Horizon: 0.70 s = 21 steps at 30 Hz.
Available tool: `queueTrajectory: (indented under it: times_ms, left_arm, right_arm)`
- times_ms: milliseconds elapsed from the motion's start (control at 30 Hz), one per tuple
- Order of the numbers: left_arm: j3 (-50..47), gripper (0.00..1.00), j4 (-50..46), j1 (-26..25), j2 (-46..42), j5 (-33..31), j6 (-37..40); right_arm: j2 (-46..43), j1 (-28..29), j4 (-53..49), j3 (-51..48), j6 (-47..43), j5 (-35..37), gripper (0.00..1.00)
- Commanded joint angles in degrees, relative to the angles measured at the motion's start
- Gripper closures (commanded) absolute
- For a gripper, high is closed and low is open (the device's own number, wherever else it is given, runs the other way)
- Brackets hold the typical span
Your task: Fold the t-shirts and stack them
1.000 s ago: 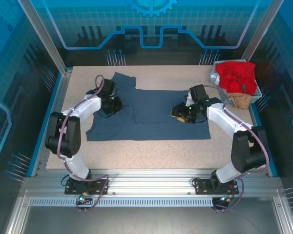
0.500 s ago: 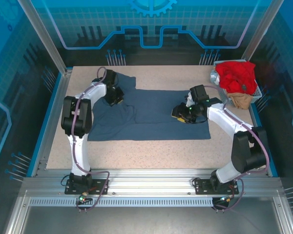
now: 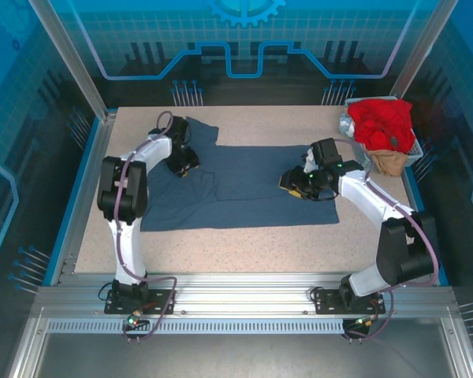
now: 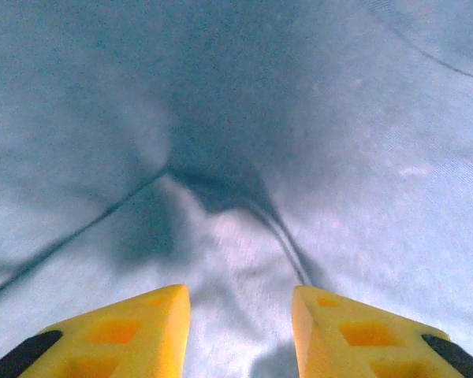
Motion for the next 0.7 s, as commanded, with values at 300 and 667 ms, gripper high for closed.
queueTrajectory:
  times_ms: [300,667]
  left_arm:
    - [5.9,0.84,-7.9,-14.3,1.2,-4.4,9.5]
    - [13.3,0.82,-12.2,-14.4,9.6,-6.8,16.3]
  right_arm:
    - [-1.5,-0.4,8.6,-0.6,0.0,-7.9,0.56]
    - [-2.7,-0.6,11.6,-2.3,1.0,-10.3,0.53]
